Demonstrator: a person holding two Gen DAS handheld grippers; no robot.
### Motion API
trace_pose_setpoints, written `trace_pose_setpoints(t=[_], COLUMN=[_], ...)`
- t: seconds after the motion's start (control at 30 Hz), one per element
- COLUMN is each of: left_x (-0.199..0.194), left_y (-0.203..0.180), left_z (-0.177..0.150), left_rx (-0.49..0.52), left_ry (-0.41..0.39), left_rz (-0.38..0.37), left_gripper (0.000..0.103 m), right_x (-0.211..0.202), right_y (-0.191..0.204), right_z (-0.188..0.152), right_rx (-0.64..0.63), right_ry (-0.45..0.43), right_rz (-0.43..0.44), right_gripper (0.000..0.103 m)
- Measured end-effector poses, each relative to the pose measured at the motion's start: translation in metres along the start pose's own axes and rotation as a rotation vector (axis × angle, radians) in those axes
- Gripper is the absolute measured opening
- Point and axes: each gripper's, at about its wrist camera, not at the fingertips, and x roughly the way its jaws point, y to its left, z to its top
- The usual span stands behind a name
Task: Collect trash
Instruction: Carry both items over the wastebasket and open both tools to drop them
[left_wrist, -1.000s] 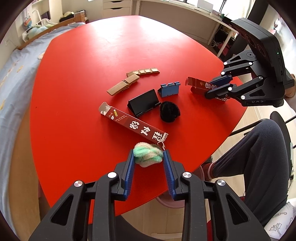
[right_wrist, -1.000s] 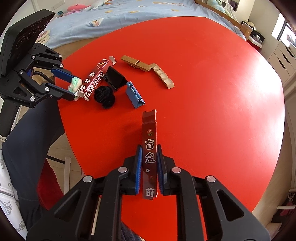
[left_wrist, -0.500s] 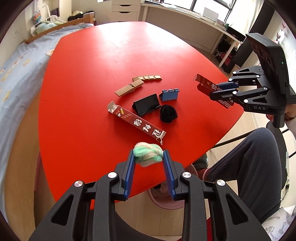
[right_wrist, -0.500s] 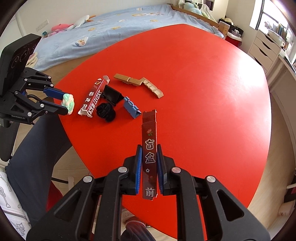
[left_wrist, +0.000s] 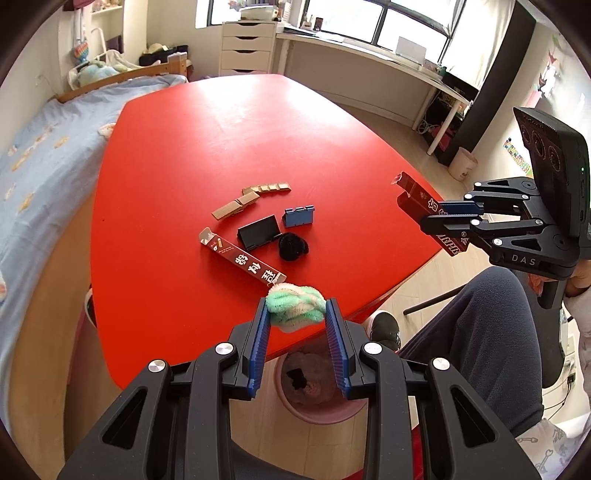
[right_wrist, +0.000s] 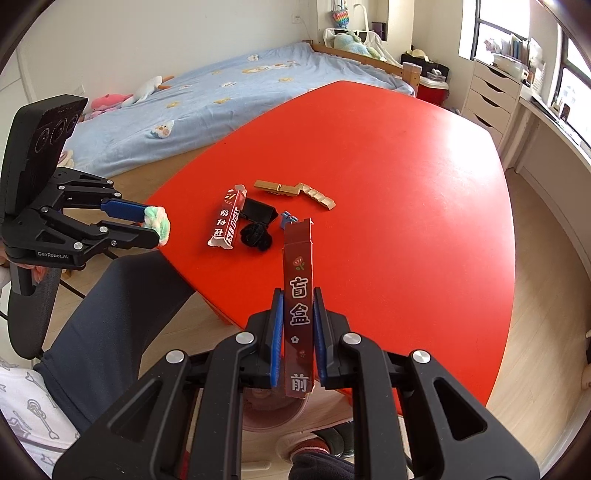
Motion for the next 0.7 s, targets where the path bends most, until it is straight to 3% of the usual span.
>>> trace_pose_setpoints(t=[0.4, 0.7], left_x=[-0.013, -0.015], left_y=[-0.029, -0.046], left_z=[-0.022, -0.047], left_rx=[-0.01, -0.025], left_ry=[-0.025, -0.011], left_rz=[-0.029, -0.057], left_gripper=[0.03, 0.03], right_x=[-0.032, -0.033], right_y=[0.034, 0.054], right_z=[-0.03, -0.065], right_rx=[0.059, 0.105], right_ry=[-0.041, -0.014], right_rz=[-0.022, -0.008], right_gripper=[0.014, 0.014])
